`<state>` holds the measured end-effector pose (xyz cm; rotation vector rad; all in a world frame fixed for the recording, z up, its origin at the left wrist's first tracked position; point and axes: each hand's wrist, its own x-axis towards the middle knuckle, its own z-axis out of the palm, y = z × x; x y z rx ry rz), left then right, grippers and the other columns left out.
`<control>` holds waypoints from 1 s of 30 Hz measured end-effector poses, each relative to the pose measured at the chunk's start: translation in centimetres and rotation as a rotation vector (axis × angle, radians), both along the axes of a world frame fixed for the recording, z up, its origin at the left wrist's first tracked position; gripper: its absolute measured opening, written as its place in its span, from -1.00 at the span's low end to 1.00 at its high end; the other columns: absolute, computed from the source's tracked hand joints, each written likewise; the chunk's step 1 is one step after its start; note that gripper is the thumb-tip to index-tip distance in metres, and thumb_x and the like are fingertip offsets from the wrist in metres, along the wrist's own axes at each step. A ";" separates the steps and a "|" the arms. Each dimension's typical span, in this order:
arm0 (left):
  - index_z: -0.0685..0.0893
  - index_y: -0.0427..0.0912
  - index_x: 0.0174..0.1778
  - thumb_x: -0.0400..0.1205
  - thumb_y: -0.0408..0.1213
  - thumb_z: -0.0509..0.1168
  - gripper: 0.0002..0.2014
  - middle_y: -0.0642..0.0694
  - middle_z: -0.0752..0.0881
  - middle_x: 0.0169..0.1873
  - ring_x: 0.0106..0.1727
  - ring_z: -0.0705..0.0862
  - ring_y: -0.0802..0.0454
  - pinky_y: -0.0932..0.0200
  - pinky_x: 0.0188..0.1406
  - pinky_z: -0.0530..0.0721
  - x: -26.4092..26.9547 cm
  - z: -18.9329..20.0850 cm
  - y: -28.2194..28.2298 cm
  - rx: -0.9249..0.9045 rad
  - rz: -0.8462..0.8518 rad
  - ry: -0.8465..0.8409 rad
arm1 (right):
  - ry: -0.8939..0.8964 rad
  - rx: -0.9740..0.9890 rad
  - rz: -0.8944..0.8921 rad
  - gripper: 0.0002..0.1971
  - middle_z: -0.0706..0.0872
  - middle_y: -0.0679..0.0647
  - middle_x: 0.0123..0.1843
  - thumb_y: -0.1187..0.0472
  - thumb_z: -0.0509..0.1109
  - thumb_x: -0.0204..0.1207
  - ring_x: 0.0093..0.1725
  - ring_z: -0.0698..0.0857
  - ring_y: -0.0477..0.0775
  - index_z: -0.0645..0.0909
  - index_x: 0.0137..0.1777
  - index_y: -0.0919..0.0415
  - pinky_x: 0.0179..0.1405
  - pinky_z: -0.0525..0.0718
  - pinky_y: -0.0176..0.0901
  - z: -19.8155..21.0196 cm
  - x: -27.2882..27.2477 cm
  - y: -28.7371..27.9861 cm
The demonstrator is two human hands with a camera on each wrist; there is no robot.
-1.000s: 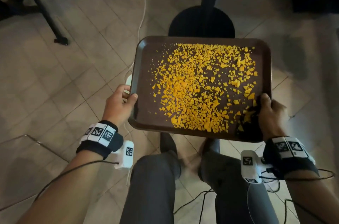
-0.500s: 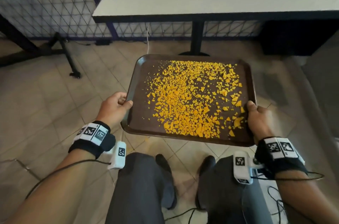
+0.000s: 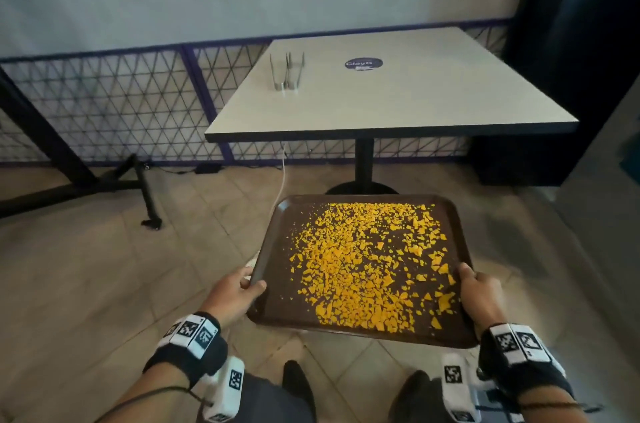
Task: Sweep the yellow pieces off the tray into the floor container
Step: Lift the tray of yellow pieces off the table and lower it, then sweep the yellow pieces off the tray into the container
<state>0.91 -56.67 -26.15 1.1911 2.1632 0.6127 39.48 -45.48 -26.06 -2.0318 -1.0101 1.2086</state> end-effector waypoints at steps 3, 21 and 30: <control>0.55 -0.12 0.47 0.68 -0.04 0.33 -0.55 0.03 0.69 0.14 0.14 0.68 0.00 0.17 0.10 0.54 -0.1 -1.6 2.5 -0.013 -0.010 -0.027 | -0.008 0.006 -0.027 -0.55 0.76 0.27 -0.11 -0.14 0.16 0.67 -0.12 0.77 0.31 0.63 0.02 0.27 0.05 0.74 0.21 -0.7 -1.2 2.4; 0.09 -0.03 0.73 0.73 0.23 -0.23 -0.33 0.05 -0.03 0.74 0.74 -0.14 -0.05 -0.22 0.68 0.00 18.6 -11.2 29.1 0.224 -0.787 0.415 | -0.197 0.159 0.008 -0.51 0.75 0.40 -0.01 -0.10 0.04 0.72 -0.01 0.69 0.40 0.65 -0.02 0.27 -0.04 0.60 0.12 -16.5 -4.7 13.7; 0.03 -0.04 0.73 0.61 0.38 -0.36 -0.17 0.04 -0.06 0.74 0.74 -0.14 -0.01 -0.21 0.67 -0.12 20.7 -16.9 33.7 0.142 -0.874 0.511 | -0.207 0.169 0.108 -0.59 0.72 0.41 -0.09 -0.03 0.09 0.72 -0.19 0.54 0.26 0.59 -0.18 0.22 -0.19 0.46 0.04 -18.2 -3.4 13.6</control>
